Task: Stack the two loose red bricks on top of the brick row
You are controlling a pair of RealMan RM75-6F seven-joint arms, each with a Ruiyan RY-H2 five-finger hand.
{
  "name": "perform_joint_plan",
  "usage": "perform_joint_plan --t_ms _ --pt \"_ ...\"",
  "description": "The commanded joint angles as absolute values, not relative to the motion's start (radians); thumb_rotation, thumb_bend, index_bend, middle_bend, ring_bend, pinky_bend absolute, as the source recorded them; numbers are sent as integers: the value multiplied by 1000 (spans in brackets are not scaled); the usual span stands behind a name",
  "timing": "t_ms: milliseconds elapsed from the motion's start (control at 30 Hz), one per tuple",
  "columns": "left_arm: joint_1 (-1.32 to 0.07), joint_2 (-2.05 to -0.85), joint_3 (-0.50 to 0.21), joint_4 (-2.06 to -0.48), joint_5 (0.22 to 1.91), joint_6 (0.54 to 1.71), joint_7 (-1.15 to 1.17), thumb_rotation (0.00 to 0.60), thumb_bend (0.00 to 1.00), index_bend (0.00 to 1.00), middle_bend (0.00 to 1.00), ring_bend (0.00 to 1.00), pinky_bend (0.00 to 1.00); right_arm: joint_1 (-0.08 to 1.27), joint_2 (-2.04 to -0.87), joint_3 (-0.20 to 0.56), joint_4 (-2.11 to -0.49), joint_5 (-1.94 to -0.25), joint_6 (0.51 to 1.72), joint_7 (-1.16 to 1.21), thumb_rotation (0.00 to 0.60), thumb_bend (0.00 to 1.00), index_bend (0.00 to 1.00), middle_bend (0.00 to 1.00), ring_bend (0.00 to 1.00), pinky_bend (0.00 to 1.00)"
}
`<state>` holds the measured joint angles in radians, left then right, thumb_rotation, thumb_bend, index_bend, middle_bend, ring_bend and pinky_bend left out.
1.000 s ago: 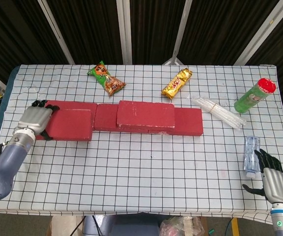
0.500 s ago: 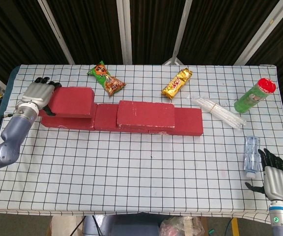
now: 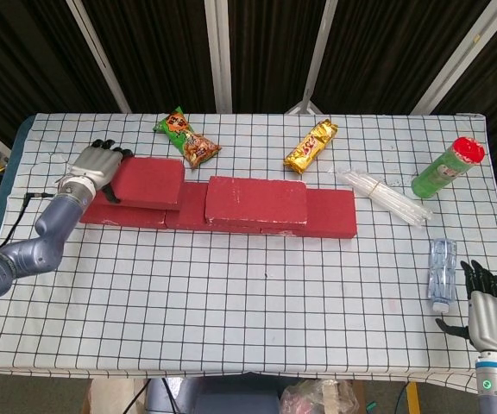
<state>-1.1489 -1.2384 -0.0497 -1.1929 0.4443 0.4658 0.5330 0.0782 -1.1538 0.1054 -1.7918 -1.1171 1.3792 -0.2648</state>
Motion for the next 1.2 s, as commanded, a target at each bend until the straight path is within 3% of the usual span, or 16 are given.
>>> perform_joint_plan --t_ms 33,1200 --pt "-1164 -1252 -36 -1187 438 470 518 600 0 274 215 0 0 79 -1152 106 -1791 -1117 1376 -259 600 133 0 0 0 0" --pt "-1307 -1317 101 -1246 256 560 535 600 0 262 199 0 0 77 -1124 109 -1791 -1124 1357 -193 600 133 0 0 0 0"
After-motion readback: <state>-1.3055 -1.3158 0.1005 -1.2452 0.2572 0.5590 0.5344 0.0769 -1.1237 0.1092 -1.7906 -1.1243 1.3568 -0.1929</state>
